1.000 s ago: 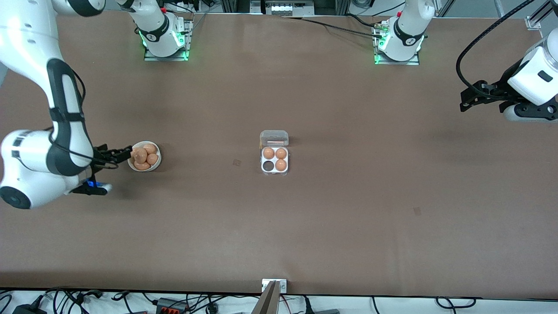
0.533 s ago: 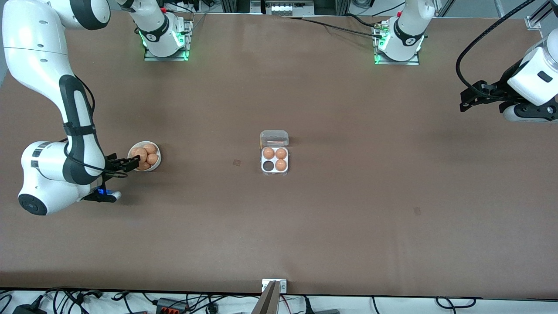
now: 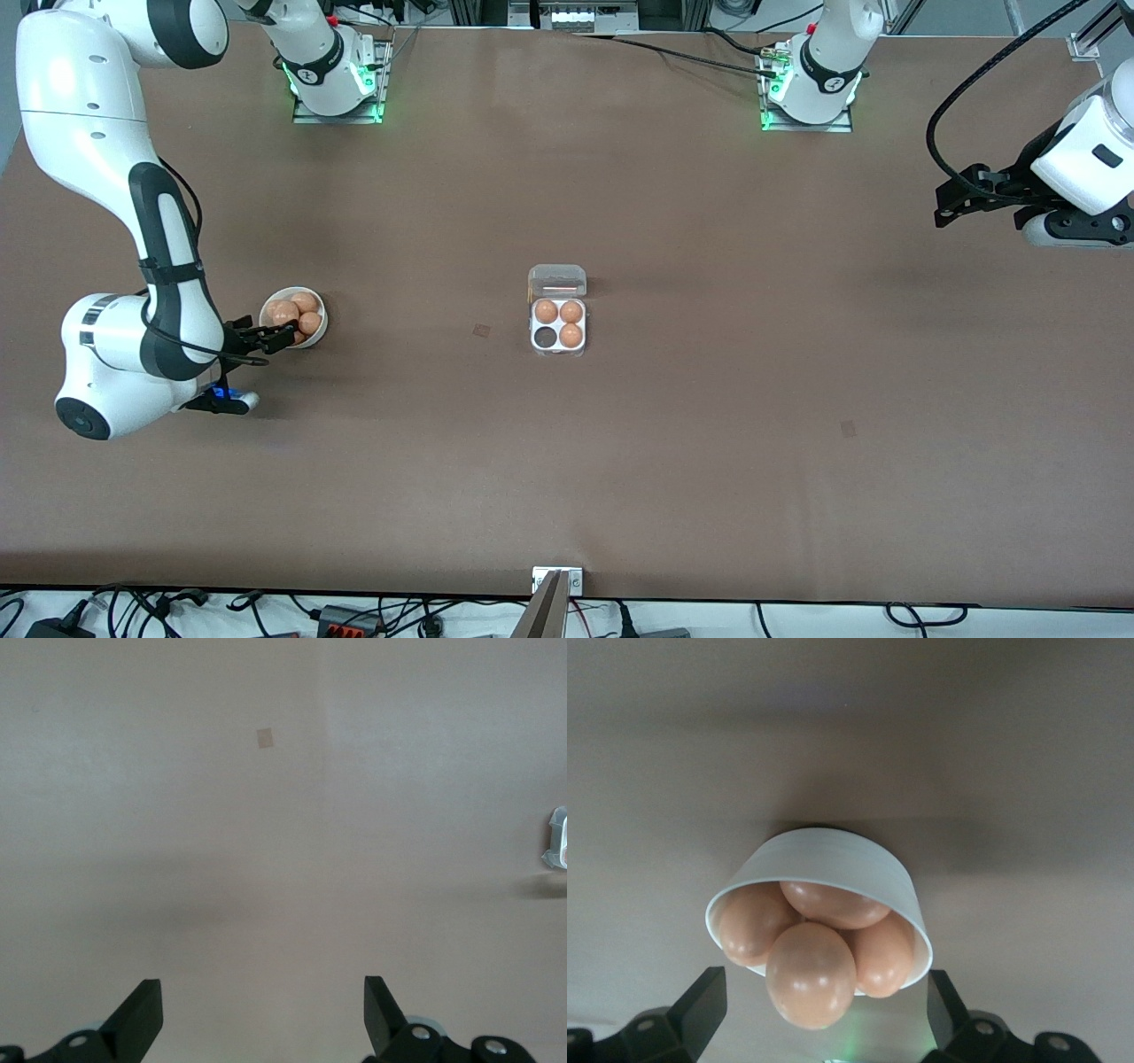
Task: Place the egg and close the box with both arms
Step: 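Reach the right gripper down over the white bowl of eggs, then grasp one brown egg from the bowl with the right gripper, then carry the egg with the right gripper over the egg box, then lower the egg into the empty slot and open the right gripper, then withdraw the right gripper while the left gripper reaches toward the box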
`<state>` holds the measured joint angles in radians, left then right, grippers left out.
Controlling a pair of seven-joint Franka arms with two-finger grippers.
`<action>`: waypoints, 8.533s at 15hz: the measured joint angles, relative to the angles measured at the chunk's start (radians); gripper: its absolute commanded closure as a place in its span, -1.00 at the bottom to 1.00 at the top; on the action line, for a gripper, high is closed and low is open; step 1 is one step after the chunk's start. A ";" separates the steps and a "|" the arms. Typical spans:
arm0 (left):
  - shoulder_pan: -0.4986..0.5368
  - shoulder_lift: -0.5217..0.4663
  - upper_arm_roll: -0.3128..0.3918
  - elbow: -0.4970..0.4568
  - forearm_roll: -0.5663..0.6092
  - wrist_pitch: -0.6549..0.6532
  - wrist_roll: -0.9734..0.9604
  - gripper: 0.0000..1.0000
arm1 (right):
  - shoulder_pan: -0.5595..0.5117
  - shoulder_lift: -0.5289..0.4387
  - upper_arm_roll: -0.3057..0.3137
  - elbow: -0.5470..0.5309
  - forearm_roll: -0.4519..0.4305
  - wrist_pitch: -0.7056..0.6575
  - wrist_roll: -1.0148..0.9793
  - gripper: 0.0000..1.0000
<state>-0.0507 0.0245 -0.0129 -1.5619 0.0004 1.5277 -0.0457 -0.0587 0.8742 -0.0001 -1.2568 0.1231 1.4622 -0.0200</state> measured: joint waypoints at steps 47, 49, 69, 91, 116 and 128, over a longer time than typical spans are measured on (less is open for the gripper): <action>0.000 0.001 0.000 0.000 0.000 0.000 -0.001 -1.00 | 0.509 -0.174 0.012 0.072 -0.015 0.349 0.497 0.85; -0.001 0.001 0.000 0.000 0.000 0.000 -0.001 -1.00 | 0.550 -0.173 0.012 0.071 -0.045 0.426 0.564 0.85; -0.001 0.001 0.000 0.000 0.000 0.000 -0.001 -1.00 | 0.683 -0.156 -0.001 -0.165 -0.210 1.000 0.685 0.88; -0.001 0.001 0.000 0.000 0.000 0.000 -0.001 -1.00 | 0.500 -0.267 0.261 -0.621 -0.208 1.496 0.316 0.87; -0.001 0.001 0.000 0.000 0.000 0.000 -0.001 -1.00 | 0.494 -0.184 0.245 -0.612 -0.245 1.587 0.300 -0.85; -0.001 0.022 0.000 0.000 0.000 -0.003 -0.001 -1.00 | 0.328 -0.616 0.218 -0.568 -0.178 0.883 0.300 -1.00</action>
<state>-0.0514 0.0468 -0.0131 -1.5621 0.0004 1.5248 -0.0470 0.2693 0.2582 0.2184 -1.8251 -0.0544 2.3448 0.2797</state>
